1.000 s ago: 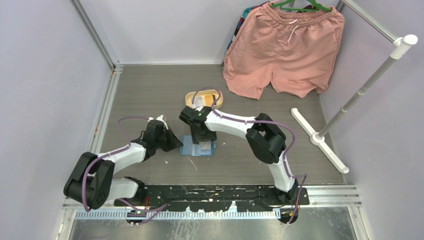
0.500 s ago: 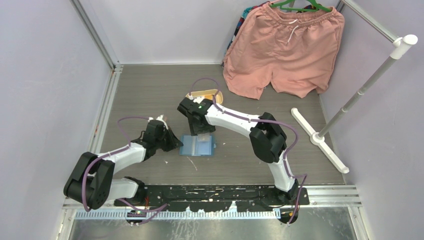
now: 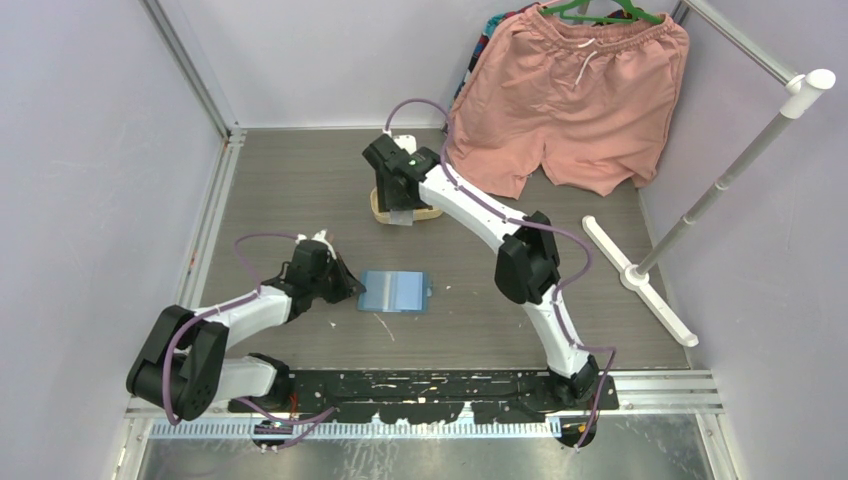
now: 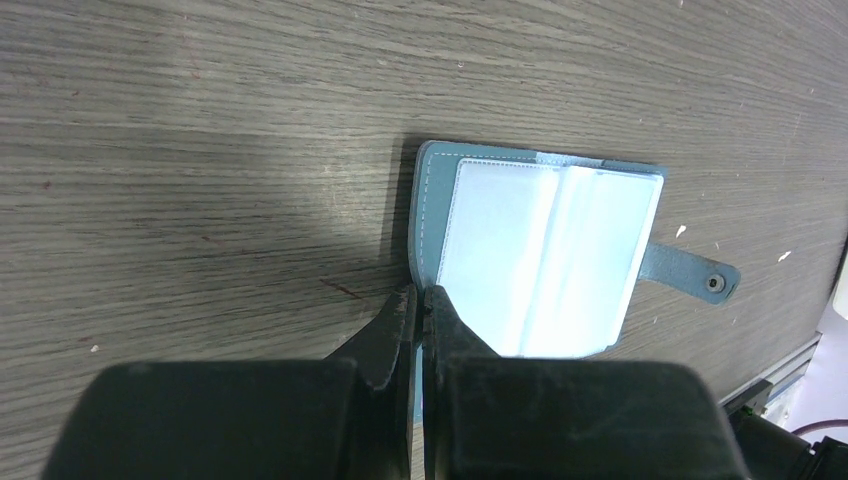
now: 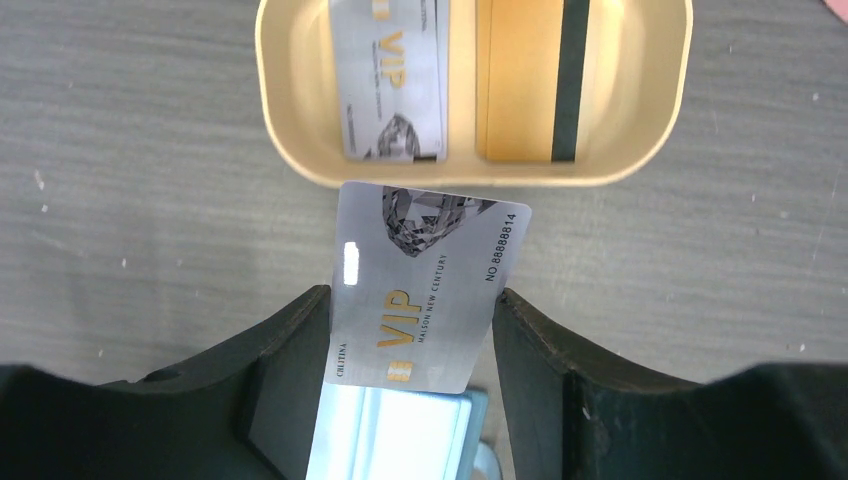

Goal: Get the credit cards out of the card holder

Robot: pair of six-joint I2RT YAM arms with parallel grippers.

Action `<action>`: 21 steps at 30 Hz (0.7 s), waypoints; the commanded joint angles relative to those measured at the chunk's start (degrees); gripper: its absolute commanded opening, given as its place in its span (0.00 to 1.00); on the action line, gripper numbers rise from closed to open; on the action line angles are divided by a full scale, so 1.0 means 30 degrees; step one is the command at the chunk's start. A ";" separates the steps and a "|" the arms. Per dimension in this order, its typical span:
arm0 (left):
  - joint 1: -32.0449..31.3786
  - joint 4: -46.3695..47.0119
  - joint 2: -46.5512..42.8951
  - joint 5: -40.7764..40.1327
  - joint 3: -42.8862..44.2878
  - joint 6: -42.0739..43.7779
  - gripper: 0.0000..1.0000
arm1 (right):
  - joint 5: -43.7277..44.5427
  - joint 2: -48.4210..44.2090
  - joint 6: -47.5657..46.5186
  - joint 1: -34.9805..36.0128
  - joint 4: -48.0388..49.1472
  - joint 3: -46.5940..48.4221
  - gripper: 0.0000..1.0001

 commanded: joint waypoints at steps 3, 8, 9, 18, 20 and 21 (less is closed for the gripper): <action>0.0106 -0.1115 -0.0052 -0.0802 0.0189 0.0802 0.00 | -0.0439 0.2098 -0.1389 -0.0908 -0.0231 0.3992 0.37; 0.0082 -0.1118 0.0179 -0.0778 0.0349 0.0926 0.00 | -0.0512 0.3635 -0.2019 -0.1322 0.0152 0.6853 0.38; 0.0097 -0.1126 0.0176 -0.0806 0.0382 0.0968 0.00 | -0.0579 0.3831 -0.2119 -0.1415 0.0403 0.6980 0.37; 0.0112 -0.1647 0.0197 -0.1100 0.0439 0.1212 0.00 | -0.1141 0.4999 -0.2736 -0.1570 0.1753 0.6707 0.37; 0.0110 -0.1563 0.0376 -0.1058 0.0494 0.1212 0.00 | -0.1180 0.5282 -0.2762 -0.1560 0.1858 0.6631 0.37; 0.0111 -0.1537 0.0424 -0.1027 0.0532 0.1212 0.00 | -0.1142 0.5400 -0.2743 -0.1554 0.1935 0.6583 0.37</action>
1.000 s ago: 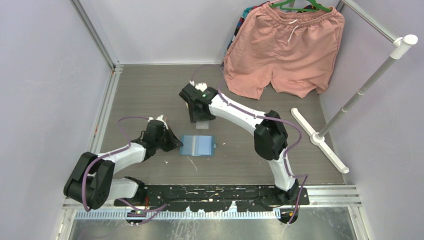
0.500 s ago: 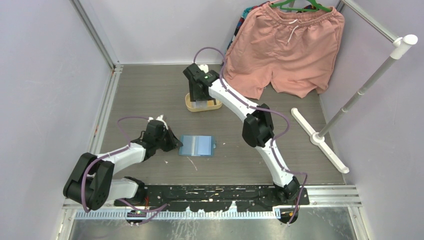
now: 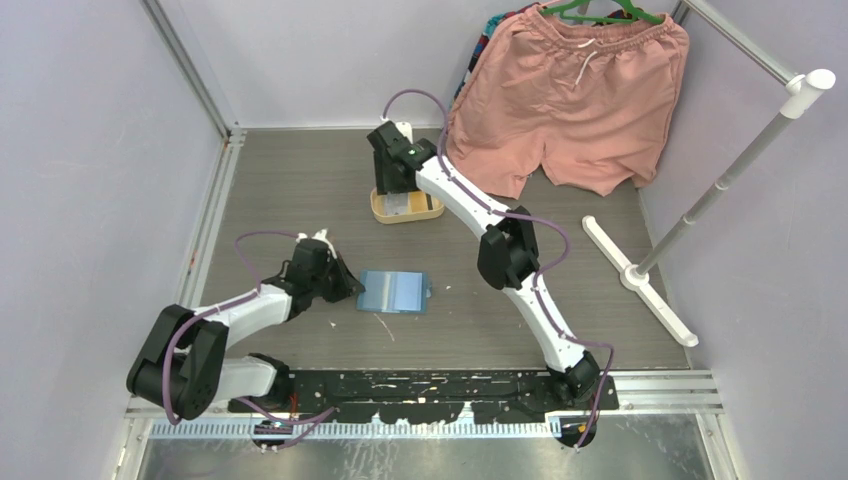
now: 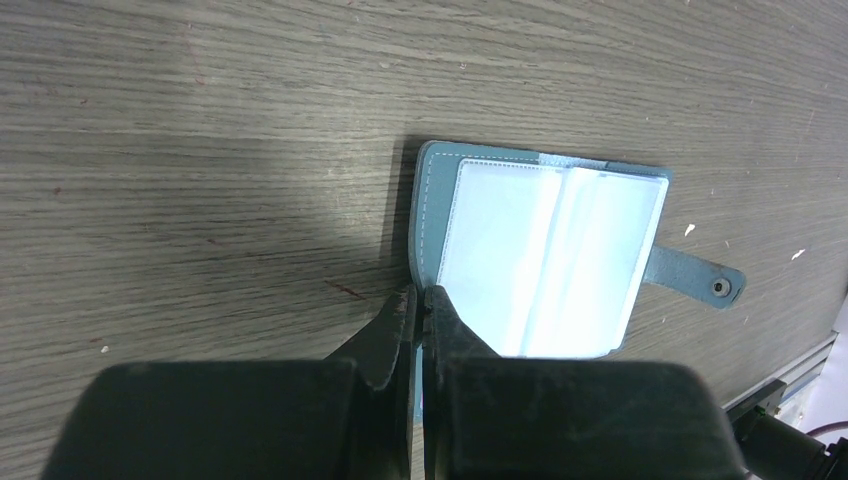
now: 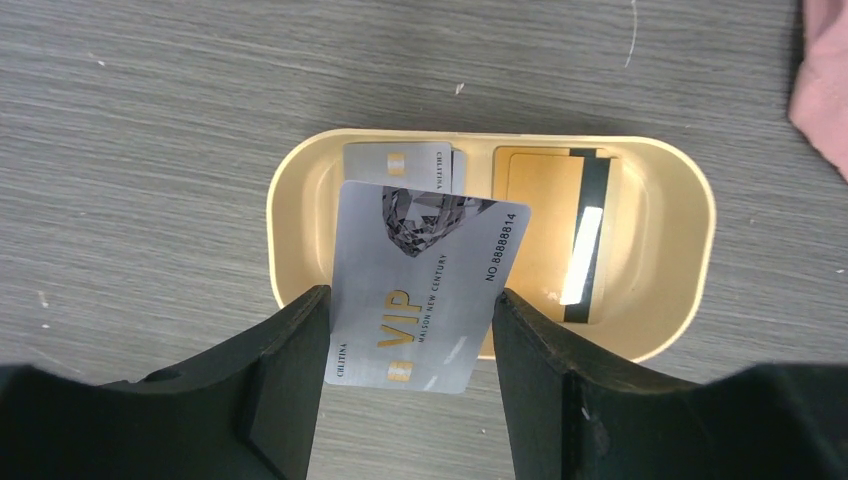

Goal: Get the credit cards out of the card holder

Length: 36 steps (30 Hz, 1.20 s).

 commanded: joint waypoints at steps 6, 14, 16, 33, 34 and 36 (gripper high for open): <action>0.0110 -0.1179 0.0544 -0.0893 0.0411 0.0824 0.00 | -0.0122 0.0919 -0.0385 0.0051 0.1496 0.0421 0.37; 0.0104 -0.1199 0.0508 -0.0879 0.0365 0.0768 0.00 | -0.0321 0.1517 -0.0547 0.0031 0.1590 0.0686 0.37; 0.0111 -0.1198 0.0477 -0.0904 0.0316 0.0739 0.00 | -0.0457 0.1565 -0.0644 0.0069 0.1642 0.0556 0.37; 0.0113 -0.1266 0.0362 -0.0934 0.0263 0.0797 0.00 | -0.1210 0.2315 -0.0859 0.0284 0.1549 0.0466 0.32; 0.0112 -0.1260 0.0343 -0.0963 0.0276 0.0797 0.00 | -0.1205 0.2340 -0.0863 0.0280 0.1544 0.0466 0.30; 0.0111 -0.1288 0.0309 -0.0965 0.0307 0.0823 0.00 | -0.1257 0.2294 -0.0928 0.0267 0.1544 0.0474 0.20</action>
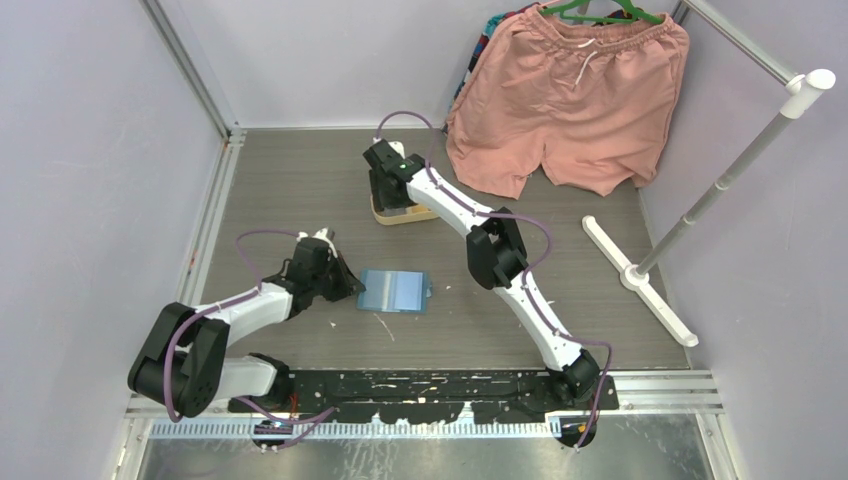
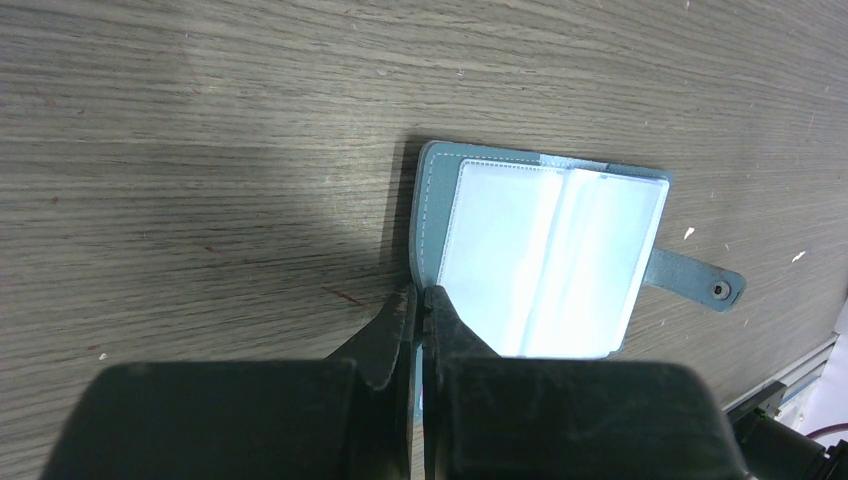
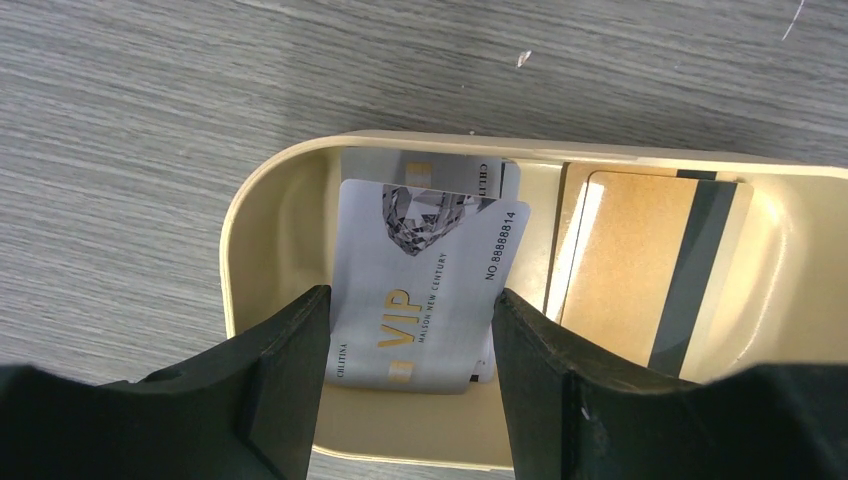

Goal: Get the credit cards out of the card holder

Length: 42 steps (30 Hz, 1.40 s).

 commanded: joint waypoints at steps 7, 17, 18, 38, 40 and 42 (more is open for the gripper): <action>0.0112 -0.1201 0.0176 -0.0976 0.0162 0.0794 0.00 | -0.0168 -0.0512 -0.0387 0.0114 0.0436 0.0392 0.01; 0.0111 -0.1269 0.0291 -0.0958 0.0329 0.0852 0.00 | -0.0333 -0.0640 -0.0604 0.0119 0.0455 0.0269 0.34; 0.0111 -0.1274 0.0282 -0.0960 0.0320 0.0854 0.00 | -0.0374 -0.0655 -0.0633 0.0113 0.0432 0.0262 0.41; 0.0117 -0.1420 0.0165 -0.0996 0.0359 0.0936 0.00 | -0.0271 -0.1518 -0.0551 0.0093 0.1071 -0.0409 0.96; 0.0111 -0.1450 0.0210 -0.0997 0.0374 0.0976 0.00 | -0.0165 -0.2125 -0.0632 0.0115 0.1537 -0.0738 0.96; 0.0110 -0.1450 0.0226 -0.0989 0.0408 0.0980 0.00 | 0.0080 -0.2827 -0.0715 0.0101 0.1915 -0.0953 0.97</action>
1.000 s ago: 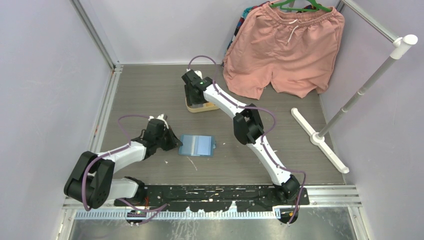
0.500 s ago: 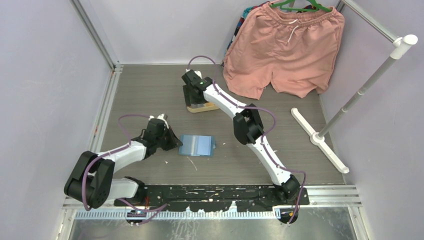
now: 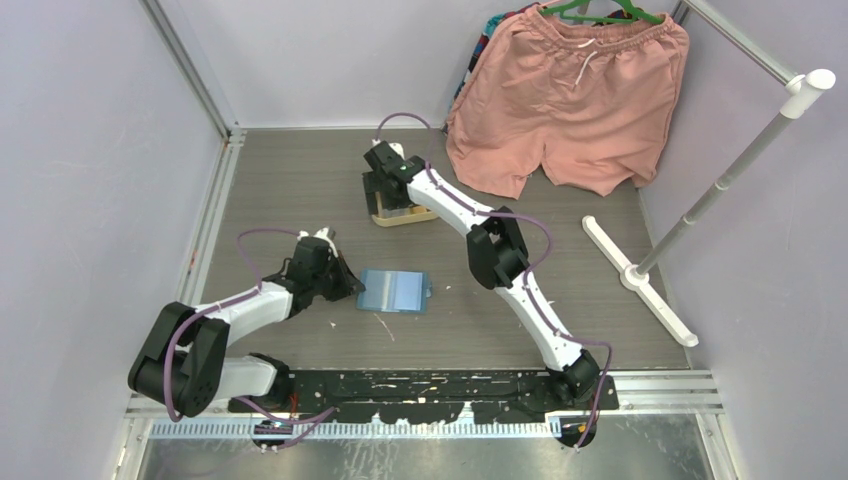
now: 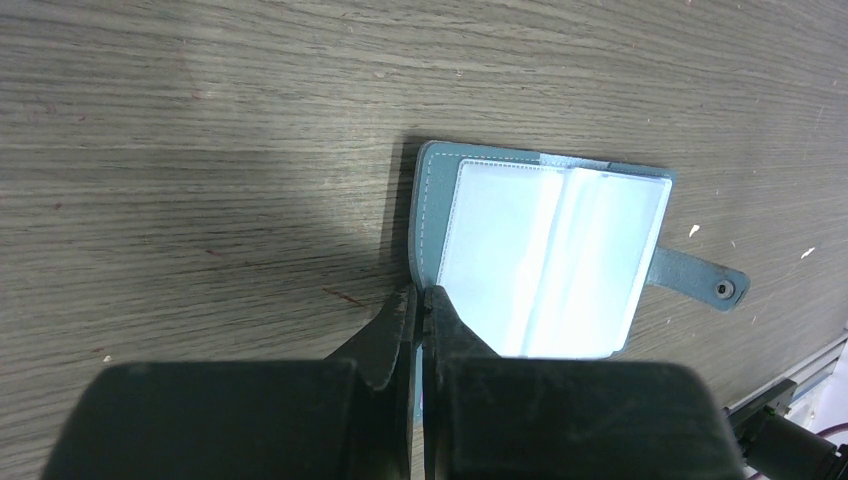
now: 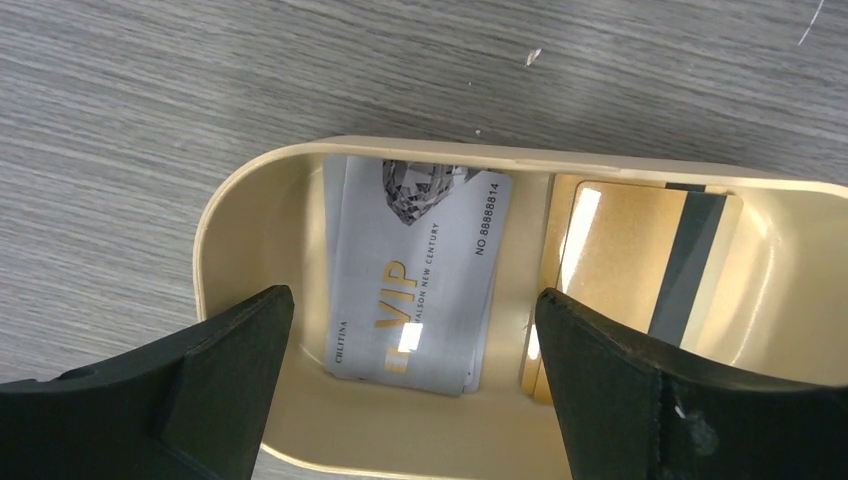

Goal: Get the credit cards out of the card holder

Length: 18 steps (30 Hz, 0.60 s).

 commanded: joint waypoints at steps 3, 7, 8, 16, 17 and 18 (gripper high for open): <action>0.0110 -0.1261 0.0165 -0.0982 0.0279 0.0609 0.00 | 0.0728 -0.3770 -0.0357 0.0120 0.1980 -0.0755 0.97; 0.0111 -0.1123 0.0170 -0.0826 0.0273 0.0568 0.00 | 0.1226 -0.5805 -0.0291 0.0112 0.3095 -0.2248 0.97; 0.0111 -0.1067 0.0162 -0.0794 0.0247 0.0538 0.00 | 0.1223 -0.6378 -0.0199 0.0118 0.3505 -0.2868 0.96; 0.0112 -0.0899 0.0138 -0.0767 0.0205 0.0289 0.00 | 0.1567 -0.9888 0.0006 0.1595 0.5165 -0.8794 0.95; 0.0111 -0.0820 0.0140 -0.0776 0.0195 0.0261 0.00 | 0.1797 -1.0174 -0.0056 0.1926 0.5323 -0.9512 0.95; 0.0111 -0.0748 0.0141 -0.0777 0.0157 0.0232 0.00 | 0.1895 -1.0374 -0.0023 0.2235 0.5460 -1.0129 0.95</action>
